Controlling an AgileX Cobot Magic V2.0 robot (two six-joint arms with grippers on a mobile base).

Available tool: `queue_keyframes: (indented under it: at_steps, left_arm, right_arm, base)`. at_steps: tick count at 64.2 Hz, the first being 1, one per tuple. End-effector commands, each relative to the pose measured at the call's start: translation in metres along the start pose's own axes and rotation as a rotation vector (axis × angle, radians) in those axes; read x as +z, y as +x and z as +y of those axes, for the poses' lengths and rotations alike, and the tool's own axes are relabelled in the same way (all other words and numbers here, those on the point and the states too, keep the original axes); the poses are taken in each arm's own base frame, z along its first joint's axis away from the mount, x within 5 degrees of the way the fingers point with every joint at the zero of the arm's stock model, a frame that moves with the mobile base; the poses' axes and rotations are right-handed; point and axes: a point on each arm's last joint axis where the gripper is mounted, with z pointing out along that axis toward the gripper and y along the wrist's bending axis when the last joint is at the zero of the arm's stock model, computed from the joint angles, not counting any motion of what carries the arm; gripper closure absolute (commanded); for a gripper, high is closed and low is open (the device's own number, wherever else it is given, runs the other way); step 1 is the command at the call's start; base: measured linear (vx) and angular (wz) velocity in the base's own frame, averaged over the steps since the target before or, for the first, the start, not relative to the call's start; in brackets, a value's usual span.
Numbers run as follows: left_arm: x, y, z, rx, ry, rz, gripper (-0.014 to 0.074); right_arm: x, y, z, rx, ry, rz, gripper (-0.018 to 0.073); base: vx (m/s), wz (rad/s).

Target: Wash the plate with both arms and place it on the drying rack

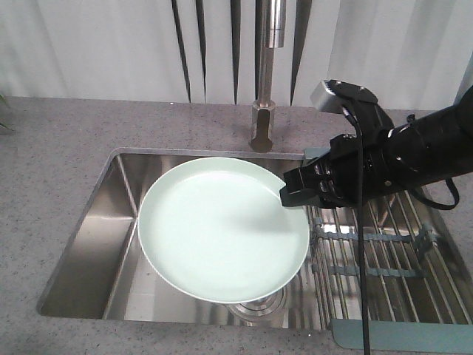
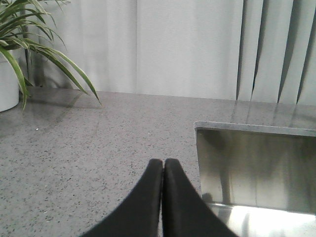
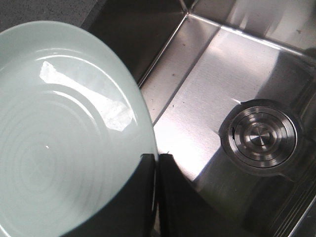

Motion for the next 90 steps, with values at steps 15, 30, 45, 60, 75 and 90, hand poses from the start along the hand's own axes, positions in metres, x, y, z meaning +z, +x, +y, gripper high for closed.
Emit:
queue_keyframes:
  at_steps: [15,30,45,60,75,90]
  left_arm:
    - [-0.0031,-0.0172,-0.0003,-0.007,0.001,-0.117,0.0603]
    - [-0.0031,-0.0172,-0.0003,-0.007,0.001,-0.117,0.0603]
    - [-0.0031,-0.0172,-0.0003,-0.007,0.001,-0.117,0.0603]
    - [-0.0031,-0.0172,-0.0003,-0.007,0.001,-0.117,0.0603]
    - [-0.0031,-0.0172,-0.0003,-0.007,0.001,-0.117,0.0603]
    - [-0.0031,-0.0172,-0.0003,-0.007,0.001,-0.117,0.0603]
  right_arm:
    - [-0.0157,-0.0089,0.0101,-0.011,-0.02,-0.09,0.0566]
    - [-0.0157,-0.0089,0.0101,-0.011,-0.02,-0.09,0.0566]
    - [-0.0157,-0.0089,0.0101,-0.011,-0.02,-0.09,0.0566]
    - [-0.0157,-0.0089,0.0101,-0.011,-0.02,-0.09,0.0566]
    - [-0.0157,-0.0089,0.0101,-0.011,-0.02,-0.09,0.0566]
    - [-0.0157,-0.0089,0.0101,-0.011,-0.02,-0.09,0.0566]
  base:
    - [0.06,-0.05]
    - [0.05,-0.04]
    - [0.04,-0.04]
    - [0.02,-0.03]
    - [0.0,-0.01]
    - [0.0,-0.02]
